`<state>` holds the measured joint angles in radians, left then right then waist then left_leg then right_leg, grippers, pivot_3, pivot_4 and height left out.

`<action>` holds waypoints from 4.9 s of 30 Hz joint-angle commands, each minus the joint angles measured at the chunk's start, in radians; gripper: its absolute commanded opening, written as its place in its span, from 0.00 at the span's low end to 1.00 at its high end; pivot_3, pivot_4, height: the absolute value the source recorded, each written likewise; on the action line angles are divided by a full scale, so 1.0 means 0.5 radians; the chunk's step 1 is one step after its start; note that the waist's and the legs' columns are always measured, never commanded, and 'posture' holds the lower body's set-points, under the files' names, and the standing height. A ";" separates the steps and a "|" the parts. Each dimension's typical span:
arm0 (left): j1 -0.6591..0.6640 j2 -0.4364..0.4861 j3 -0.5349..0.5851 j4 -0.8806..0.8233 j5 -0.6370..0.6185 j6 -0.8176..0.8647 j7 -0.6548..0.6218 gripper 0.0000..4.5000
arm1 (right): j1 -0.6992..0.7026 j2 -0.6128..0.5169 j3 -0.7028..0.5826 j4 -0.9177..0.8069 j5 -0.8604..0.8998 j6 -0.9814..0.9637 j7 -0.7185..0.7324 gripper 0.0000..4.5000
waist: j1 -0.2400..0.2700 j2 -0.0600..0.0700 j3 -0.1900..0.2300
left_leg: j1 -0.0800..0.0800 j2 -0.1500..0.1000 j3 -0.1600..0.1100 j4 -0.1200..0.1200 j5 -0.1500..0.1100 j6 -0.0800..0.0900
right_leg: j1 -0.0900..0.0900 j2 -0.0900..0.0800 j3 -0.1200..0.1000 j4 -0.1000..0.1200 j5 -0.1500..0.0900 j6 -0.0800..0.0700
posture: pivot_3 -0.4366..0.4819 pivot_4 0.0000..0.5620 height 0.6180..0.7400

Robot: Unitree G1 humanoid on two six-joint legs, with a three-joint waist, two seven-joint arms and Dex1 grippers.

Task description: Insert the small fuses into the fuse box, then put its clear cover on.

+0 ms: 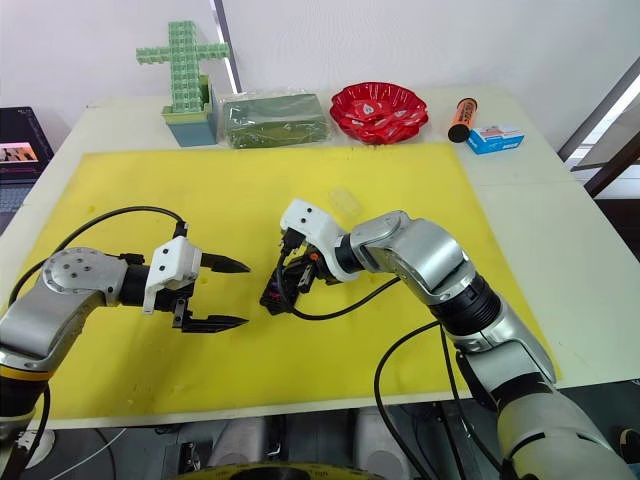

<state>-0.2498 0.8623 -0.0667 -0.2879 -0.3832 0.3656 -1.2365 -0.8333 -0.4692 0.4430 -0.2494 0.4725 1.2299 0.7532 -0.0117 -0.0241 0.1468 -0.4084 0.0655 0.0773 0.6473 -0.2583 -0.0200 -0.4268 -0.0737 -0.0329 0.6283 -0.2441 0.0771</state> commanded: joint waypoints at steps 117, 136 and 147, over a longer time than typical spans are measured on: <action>-0.078 0.015 0.025 0.039 -0.023 -0.026 -0.005 1.00 | -0.012 0.060 0.053 -0.173 0.011 0.135 -0.164 0.00 | -0.004 -0.001 -0.002 | 0.000 0.001 0.000 -0.001 0.000 0.000 | -0.001 0.001 0.000 0.000 -0.001 -0.001 | 0.48 0.27 1.00; -0.066 0.013 0.033 0.011 -0.022 -0.006 0.009 1.00 | 0.070 -0.101 0.298 -0.158 -0.168 -0.093 -0.106 0.00 | -0.002 -0.001 -0.003 | 0.000 0.001 0.000 -0.001 0.000 0.000 | -0.001 0.001 0.000 0.000 -0.001 -0.002 | 0.48 0.27 1.00; -0.065 0.011 0.030 0.014 -0.016 -0.011 0.010 1.00 | 0.121 -0.101 0.284 -0.093 -0.252 -0.232 -0.033 0.00 | -0.003 -0.002 -0.003 | 0.001 0.001 0.000 -0.001 0.000 0.000 | 0.000 0.001 0.000 0.000 -0.003 -0.005 | 0.48 0.27 1.00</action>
<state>-0.2789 0.8641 -0.0649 -0.2522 -0.3829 0.3653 -1.2352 -0.7924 -0.5164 0.5612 -0.3261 0.3587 1.0996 0.7306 -0.0130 -0.0252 0.1453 -0.4076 0.0662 0.0773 0.6470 -0.2583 -0.0200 -0.4266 -0.0732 -0.0329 0.6283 -0.2456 0.0745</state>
